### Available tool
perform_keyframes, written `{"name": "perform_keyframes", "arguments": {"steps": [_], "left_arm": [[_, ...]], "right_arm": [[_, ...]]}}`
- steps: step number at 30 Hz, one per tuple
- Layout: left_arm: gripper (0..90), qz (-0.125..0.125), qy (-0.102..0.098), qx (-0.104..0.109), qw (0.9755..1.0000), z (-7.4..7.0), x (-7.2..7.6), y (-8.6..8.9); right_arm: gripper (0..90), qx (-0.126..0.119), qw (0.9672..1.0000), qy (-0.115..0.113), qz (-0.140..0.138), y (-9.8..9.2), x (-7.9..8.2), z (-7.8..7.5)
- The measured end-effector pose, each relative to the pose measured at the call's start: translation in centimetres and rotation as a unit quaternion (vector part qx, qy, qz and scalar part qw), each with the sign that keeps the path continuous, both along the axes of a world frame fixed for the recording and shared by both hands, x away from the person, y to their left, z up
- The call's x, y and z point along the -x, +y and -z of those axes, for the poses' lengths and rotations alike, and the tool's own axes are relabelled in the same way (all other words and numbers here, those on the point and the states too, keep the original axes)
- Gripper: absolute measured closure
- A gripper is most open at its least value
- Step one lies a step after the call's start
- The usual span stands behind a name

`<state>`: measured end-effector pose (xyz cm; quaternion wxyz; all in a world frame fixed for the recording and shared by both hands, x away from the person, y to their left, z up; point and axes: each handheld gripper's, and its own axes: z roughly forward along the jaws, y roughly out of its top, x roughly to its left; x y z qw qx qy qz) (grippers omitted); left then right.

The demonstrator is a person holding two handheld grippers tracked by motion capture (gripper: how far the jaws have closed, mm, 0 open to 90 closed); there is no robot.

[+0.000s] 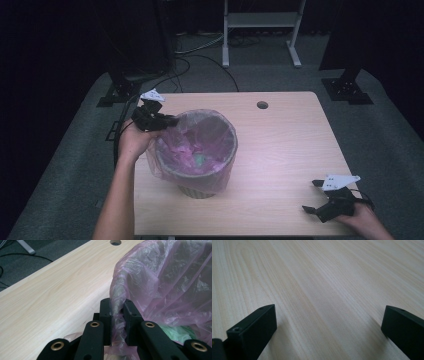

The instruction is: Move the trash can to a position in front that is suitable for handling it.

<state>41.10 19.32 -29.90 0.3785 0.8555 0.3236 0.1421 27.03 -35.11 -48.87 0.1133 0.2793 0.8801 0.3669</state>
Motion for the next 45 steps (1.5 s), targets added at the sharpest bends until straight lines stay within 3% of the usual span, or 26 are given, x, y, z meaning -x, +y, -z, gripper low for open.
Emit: {"name": "perform_keyframes", "arguments": {"steps": [8,20,38,45], "left_arm": [[79.1,0.036,-0.005,0.009,0.9993,0.2,0.5,-2.6],[79.0,0.09,-0.008,0.015,0.9958,0.4,0.9,-7.5],[78.9,0.146,-0.006,0.012,0.9892,0.5,0.7,-14.1],[78.8,0.158,-0.006,0.018,0.9872,0.6,0.5,-15.6]], "right_arm": [[0.0,0.0,1.0,0.0,0.0,0.0,0.0,0.0],[0.0,0.0,1.0,0.001,0.004,0.0,0.0,0.0],[0.0,0.0,1.0,0.0,0.006,0.0,0.0,0.0],[0.0,0.0,1.0,0.0,0.006,0.0,0.0,0.0]]}}
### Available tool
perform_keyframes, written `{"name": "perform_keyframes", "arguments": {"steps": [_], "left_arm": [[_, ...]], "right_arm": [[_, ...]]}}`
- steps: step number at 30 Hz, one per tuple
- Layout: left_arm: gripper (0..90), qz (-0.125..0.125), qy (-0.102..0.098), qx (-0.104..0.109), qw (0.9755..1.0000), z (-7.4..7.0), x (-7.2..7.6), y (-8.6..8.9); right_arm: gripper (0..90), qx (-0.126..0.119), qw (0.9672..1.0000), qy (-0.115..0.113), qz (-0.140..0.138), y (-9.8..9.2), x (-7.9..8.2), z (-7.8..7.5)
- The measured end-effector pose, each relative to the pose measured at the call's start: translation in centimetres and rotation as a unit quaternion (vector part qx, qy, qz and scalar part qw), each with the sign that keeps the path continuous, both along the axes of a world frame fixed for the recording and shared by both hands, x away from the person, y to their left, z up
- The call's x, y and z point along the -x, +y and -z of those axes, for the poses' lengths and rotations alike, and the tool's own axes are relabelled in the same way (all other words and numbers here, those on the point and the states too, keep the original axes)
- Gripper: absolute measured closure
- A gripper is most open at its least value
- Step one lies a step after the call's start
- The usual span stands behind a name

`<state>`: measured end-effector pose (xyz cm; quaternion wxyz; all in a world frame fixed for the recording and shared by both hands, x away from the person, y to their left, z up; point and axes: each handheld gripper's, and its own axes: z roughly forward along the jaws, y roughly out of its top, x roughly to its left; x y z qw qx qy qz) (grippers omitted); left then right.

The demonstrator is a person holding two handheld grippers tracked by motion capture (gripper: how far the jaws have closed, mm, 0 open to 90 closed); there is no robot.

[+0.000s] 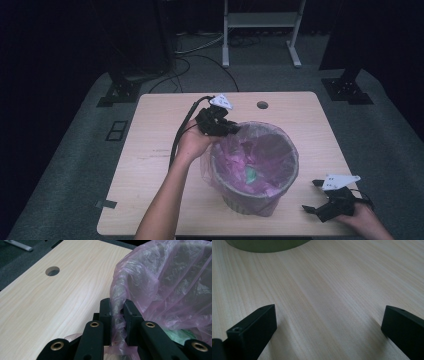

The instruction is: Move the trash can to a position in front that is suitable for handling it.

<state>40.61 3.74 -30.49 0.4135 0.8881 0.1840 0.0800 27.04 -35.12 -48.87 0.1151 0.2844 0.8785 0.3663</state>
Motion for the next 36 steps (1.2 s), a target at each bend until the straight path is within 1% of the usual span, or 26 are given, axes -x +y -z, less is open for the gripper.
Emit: {"name": "perform_keyframes", "arguments": {"steps": [3,6,7,9,10,12,14,16,18,21,22,23,25,29,32,36], "left_arm": [[77.2,0.0,0.006,0.006,1.0,0.0,-0.1,0.0],[68.5,-0.005,0.01,0.023,0.9997,-0.1,-0.1,0.5],[64.5,-0.01,0.008,0.032,0.9994,-0.3,0.0,0.8],[55.5,-0.023,0.004,0.038,0.999,-0.7,0.2,1.3],[51.9,-0.028,0.007,0.041,0.9987,-0.9,0.3,1.6],[47.8,-0.026,0.009,0.052,0.9983,-1.3,0.7,2.2],[44.7,-0.023,0.011,0.057,0.9981,-1.6,1.4,2.7],[41.5,-0.019,0.006,0.06,0.998,-1.7,2.3,3.3],[39.6,-0.018,0.001,0.064,0.9978,-1.8,3.3,3.8],[38.8,-0.015,0.003,0.076,0.997,-1.8,4.5,4.7],[38.3,-0.017,0.005,0.079,0.9967,-1.8,4.9,5.0],[38.2,-0.018,0.003,0.077,0.9969,-1.8,5.1,5.2],[37.6,-0.019,0.0,0.082,0.9965,-1.8,5.8,5.7],[37.5,-0.012,-0.001,0.081,0.9966,-2.1,7.2,6.5],[36.7,-0.012,0.0,0.083,0.9965,-2.0,8.1,6.9],[35.8,-0.011,0.009,0.09,0.9959,-1.5,8.8,7.6]], "right_arm": [[0.0,0.0,1.0,0.0,0.0,0.0,0.0,0.0],[0.0,0.0,1.0,0.0,0.0,0.0,0.0,0.0],[0.0,0.0,1.0,0.0,0.0,0.0,0.0,0.0],[0.0,0.0,1.0,0.0,0.0,0.0,0.0,0.0],[0.0,0.0,1.0,0.0,0.0,0.0,0.0,0.0],[0.0,0.0,1.0,0.0,0.0,0.0,0.0,0.0],[0.0,0.0,1.0,0.0,0.0,0.0,0.0,0.0],[0.0,0.0,1.0,0.001,0.001,0.0,0.0,0.0],[0.0,0.001,1.0,0.001,0.001,0.0,0.1,0.0],[0.0,0.0,1.0,0.001,0.003,-0.1,0.1,0.0],[0.0,0.0,1.0,0.0,0.003,-0.1,0.1,0.0],[0.0,-0.001,1.0,0.001,0.004,-0.1,0.2,0.0],[0.0,0.0,1.0,0.001,0.005,-0.1,0.2,0.0],[0.0,-0.001,1.0,0.002,0.007,-0.2,0.4,0.0],[0.0,-0.001,1.0,0.002,0.007,-0.2,0.4,0.0],[0.0,-0.001,1.0,0.002,0.007,-0.2,0.4,0.0]]}}
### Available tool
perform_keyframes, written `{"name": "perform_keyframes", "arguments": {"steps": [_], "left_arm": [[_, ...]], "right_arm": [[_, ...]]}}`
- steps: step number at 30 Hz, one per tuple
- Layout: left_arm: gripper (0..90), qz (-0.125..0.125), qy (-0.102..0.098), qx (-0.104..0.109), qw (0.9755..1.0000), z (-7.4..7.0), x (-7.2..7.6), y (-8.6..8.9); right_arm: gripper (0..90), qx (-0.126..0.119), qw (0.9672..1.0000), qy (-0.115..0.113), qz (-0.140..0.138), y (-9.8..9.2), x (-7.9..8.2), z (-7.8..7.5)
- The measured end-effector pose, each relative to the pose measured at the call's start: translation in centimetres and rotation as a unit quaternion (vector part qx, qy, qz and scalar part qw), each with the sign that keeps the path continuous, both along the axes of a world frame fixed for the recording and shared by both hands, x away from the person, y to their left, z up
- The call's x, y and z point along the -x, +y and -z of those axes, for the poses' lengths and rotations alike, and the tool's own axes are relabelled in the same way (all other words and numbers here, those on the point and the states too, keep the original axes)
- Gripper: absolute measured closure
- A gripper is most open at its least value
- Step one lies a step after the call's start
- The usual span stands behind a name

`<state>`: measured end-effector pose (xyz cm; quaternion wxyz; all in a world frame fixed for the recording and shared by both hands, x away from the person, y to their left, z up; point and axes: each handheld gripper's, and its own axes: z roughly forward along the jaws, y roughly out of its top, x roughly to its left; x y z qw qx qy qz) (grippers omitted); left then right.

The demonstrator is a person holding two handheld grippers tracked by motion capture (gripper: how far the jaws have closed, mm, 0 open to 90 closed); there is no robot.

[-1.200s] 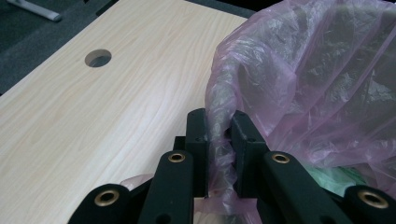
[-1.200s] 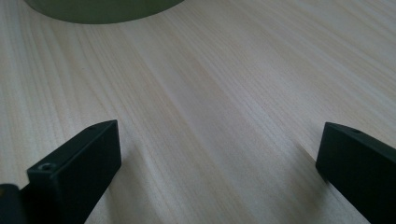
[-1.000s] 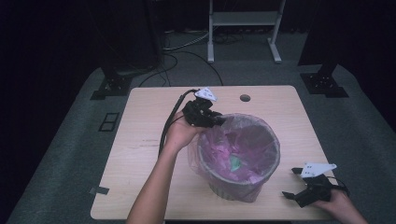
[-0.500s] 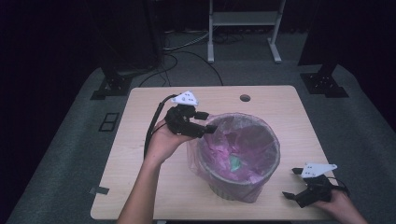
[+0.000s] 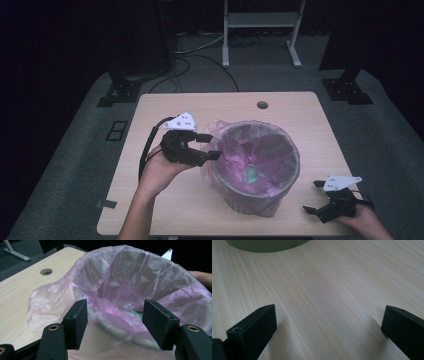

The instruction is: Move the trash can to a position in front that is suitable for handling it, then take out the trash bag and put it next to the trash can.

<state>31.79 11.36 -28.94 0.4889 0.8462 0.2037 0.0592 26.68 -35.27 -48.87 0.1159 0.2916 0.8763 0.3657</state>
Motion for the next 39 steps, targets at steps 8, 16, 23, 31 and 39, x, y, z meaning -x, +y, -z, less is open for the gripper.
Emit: {"name": "perform_keyframes", "arguments": {"steps": [8,16,23,31,39], "left_arm": [[36.1,0.005,0.027,0.003,0.9996,1.2,-0.1,0.1],[64.9,0.003,0.014,0.0,0.9999,1.2,0.1,0.5],[89.3,0.013,-0.001,0.012,0.9998,0.7,0.2,0.2],[89.2,0.03,-0.017,0.028,0.999,0.1,-0.2,-0.9],[89.2,0.041,-0.03,0.047,0.9976,-1.2,-0.4,-2.1]], "right_arm": [[0.0,0.0,1.0,-0.001,0.0,0.0,0.0,0.0],[0.0,0.0,1.0,-0.002,0.002,0.0,-0.1,0.0],[0.0,-0.001,0.9996,0.0,0.03,-0.1,0.2,0.0],[0.0,0.012,0.9991,0.026,0.031,-0.2,-0.1,-0.7],[0.0,-0.008,0.9993,0.002,0.037,-0.3,0.3,-1.8]]}}
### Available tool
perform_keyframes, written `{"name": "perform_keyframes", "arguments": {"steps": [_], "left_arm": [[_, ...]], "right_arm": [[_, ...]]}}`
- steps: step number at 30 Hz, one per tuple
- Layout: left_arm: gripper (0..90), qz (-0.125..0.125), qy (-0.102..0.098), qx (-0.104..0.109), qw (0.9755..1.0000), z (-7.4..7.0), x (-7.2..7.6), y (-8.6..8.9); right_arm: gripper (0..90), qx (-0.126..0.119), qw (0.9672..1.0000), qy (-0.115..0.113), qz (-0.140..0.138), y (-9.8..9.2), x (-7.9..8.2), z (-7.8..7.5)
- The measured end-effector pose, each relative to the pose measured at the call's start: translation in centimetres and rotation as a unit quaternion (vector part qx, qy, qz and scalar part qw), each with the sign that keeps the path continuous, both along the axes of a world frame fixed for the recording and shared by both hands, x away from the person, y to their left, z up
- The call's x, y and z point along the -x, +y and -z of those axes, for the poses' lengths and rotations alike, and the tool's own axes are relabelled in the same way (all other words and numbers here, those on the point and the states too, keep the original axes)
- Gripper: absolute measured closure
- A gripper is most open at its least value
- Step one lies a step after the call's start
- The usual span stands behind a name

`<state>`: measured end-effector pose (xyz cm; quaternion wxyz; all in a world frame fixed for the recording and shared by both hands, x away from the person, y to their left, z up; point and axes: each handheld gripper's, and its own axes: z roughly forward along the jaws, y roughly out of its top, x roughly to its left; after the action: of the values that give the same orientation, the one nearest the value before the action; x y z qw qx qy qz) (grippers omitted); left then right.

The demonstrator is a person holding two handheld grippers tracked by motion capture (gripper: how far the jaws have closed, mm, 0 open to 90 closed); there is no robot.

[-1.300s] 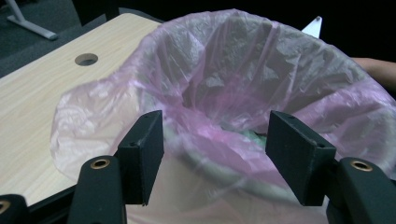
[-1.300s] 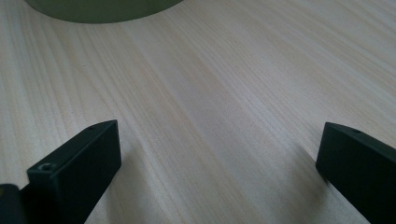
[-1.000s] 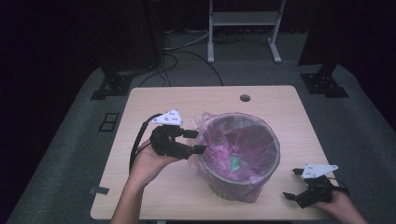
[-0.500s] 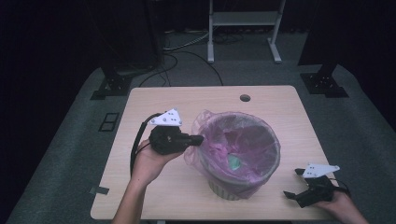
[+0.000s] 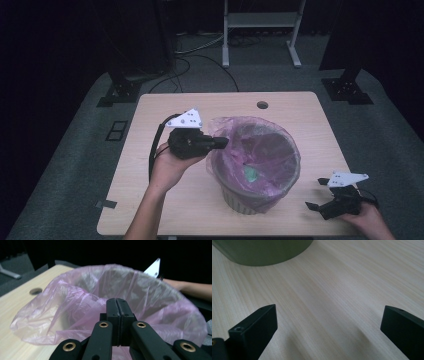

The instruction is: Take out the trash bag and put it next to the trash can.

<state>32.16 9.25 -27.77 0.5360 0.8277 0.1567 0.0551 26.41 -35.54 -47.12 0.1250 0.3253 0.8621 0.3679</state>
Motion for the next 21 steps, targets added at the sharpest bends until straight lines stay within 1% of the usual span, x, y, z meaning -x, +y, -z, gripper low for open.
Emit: {"name": "perform_keyframes", "arguments": {"steps": [2,4,5,10,13,17,19,21], "left_arm": [[89.2,0.008,-0.007,0.006,0.9999,-0.5,0.0,-0.7],[89.2,0.015,-0.012,0.012,0.9997,-1.0,-0.1,-1.5],[89.2,0.02,-0.014,0.012,0.9996,-1.3,-0.2,-2.0],[89.2,0.042,-0.023,0.013,0.9988,-2.6,-0.6,-4.8],[89.2,0.058,-0.02,0.016,0.998,-3.1,-1.2,-6.8],[89.2,0.072,-0.01,0.015,0.9973,-3.3,-2.0,-9.0],[89.2,0.077,-0.003,0.007,0.997,-3.2,-2.4,-10.2],[89.1,0.085,-0.002,-0.003,0.9963,-3.2,-2.6,-11.5]], "right_arm": [[0.0,0.005,0.9999,0.009,-0.005,0.1,-0.1,0.2],[0.0,0.017,0.9997,0.017,-0.007,0.1,-0.2,0.5],[0.0,0.015,0.9997,0.019,-0.006,0.1,-0.2,0.6],[0.0,0.013,0.9998,0.016,-0.001,-0.1,-0.2,0.5],[0.0,0.013,0.9998,0.015,-0.001,-0.1,-0.2,0.5],[0.0,0.012,0.9998,0.015,-0.001,-0.1,-0.2,0.5],[0.0,0.012,0.9998,0.015,-0.001,-0.1,-0.2,0.5],[0.0,0.012,0.9998,0.014,0.0,-0.1,-0.2,0.5]]}}
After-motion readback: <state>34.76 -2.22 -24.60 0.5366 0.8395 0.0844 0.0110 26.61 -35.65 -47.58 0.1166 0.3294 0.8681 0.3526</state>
